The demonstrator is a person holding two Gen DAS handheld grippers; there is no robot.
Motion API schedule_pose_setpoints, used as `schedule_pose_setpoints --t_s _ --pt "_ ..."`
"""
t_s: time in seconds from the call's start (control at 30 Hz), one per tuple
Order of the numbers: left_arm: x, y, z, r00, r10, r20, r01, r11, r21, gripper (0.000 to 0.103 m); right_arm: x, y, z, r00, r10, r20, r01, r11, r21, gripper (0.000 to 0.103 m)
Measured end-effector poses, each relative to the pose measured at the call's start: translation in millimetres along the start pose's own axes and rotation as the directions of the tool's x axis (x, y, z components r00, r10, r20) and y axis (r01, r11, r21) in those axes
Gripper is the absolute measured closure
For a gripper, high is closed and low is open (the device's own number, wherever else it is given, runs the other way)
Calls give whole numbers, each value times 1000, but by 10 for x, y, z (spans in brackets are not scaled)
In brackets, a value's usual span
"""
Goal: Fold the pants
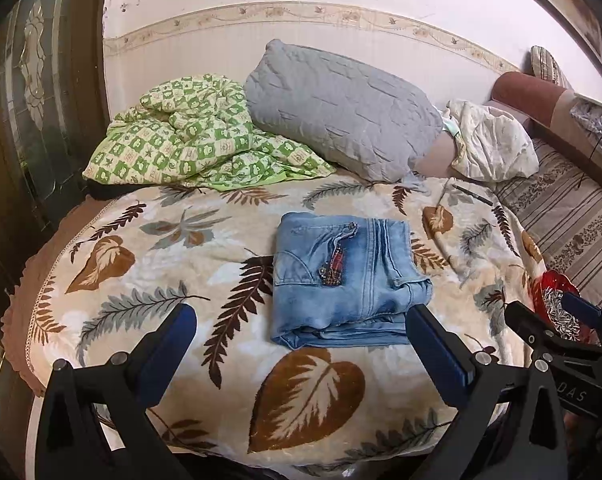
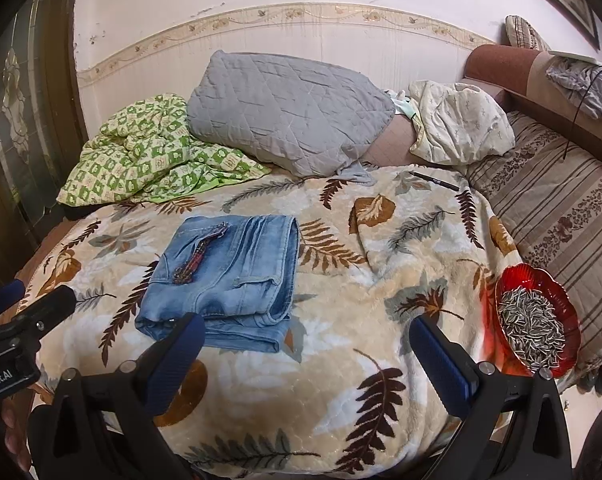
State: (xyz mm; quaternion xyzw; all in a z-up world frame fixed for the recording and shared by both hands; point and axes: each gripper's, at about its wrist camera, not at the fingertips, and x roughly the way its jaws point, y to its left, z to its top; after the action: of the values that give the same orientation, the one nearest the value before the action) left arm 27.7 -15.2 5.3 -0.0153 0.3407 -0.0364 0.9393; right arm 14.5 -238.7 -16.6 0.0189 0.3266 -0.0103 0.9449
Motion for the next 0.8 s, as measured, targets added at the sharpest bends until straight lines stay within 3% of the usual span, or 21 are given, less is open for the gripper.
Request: schedule_pose_setpoints --t_s 0.8 --pt "-8 65 -4 1000 30 2 -30 1000 4 0 11 -3 -13 1000 -1 -6 1 1000 4 0"
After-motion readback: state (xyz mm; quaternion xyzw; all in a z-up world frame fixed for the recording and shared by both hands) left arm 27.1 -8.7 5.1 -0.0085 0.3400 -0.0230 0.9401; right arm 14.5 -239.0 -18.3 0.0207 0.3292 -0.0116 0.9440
